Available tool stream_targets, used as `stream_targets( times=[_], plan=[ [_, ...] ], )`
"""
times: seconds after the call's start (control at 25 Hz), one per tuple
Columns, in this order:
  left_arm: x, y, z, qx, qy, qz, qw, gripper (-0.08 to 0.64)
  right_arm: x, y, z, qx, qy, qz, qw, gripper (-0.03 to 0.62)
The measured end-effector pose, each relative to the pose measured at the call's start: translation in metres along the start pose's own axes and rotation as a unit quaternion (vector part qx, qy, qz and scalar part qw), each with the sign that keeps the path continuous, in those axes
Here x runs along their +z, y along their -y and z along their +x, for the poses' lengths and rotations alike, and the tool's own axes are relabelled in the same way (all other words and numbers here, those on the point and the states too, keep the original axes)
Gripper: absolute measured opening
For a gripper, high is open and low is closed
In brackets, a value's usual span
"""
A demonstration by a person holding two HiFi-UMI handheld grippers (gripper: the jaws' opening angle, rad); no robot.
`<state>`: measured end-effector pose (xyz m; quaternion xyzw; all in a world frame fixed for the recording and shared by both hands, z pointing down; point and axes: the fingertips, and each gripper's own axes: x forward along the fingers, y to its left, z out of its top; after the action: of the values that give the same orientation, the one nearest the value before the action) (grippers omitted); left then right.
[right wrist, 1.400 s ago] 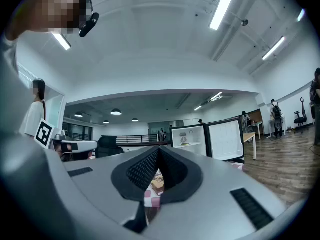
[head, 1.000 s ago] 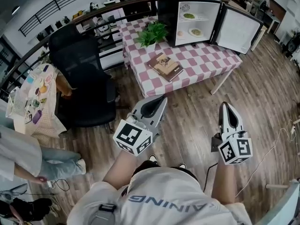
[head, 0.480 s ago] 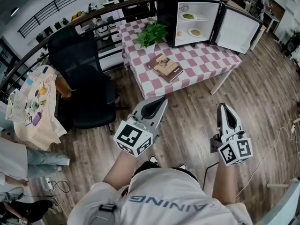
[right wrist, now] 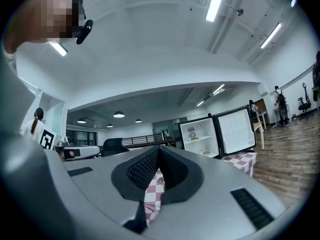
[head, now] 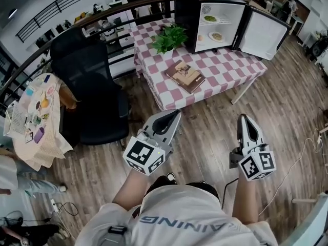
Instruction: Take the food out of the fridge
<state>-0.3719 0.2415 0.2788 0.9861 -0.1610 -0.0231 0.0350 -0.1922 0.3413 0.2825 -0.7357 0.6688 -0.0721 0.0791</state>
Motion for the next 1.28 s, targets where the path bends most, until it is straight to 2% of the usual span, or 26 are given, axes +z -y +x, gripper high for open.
stream_targets(
  times=[0.32,0.72,1.0,1.28],
  plan=[
    [-0.009,-0.041,-0.01,-0.005,0.003,-0.008,1.0,0.005,-0.015,-0.023,0.034,-0.006,-0.021,-0.007,1.0,0.02],
    [-0.01,-0.075,0.031,0.003,-0.002,-0.001,1.0,0.005,-0.02,0.007,0.098,0.016,-0.016,0.015,1.0,0.02],
    [-0.004,-0.083,0.098,0.027,-0.009,0.009,0.9996,0.005,-0.006,0.069,0.138,0.037,-0.008,0.03,0.999,0.02],
    [-0.003,-0.07,0.193,0.054,-0.015,0.004,0.9984,0.005,0.013,0.169,0.164,0.043,-0.01,0.046,0.998,0.02]
  ],
)
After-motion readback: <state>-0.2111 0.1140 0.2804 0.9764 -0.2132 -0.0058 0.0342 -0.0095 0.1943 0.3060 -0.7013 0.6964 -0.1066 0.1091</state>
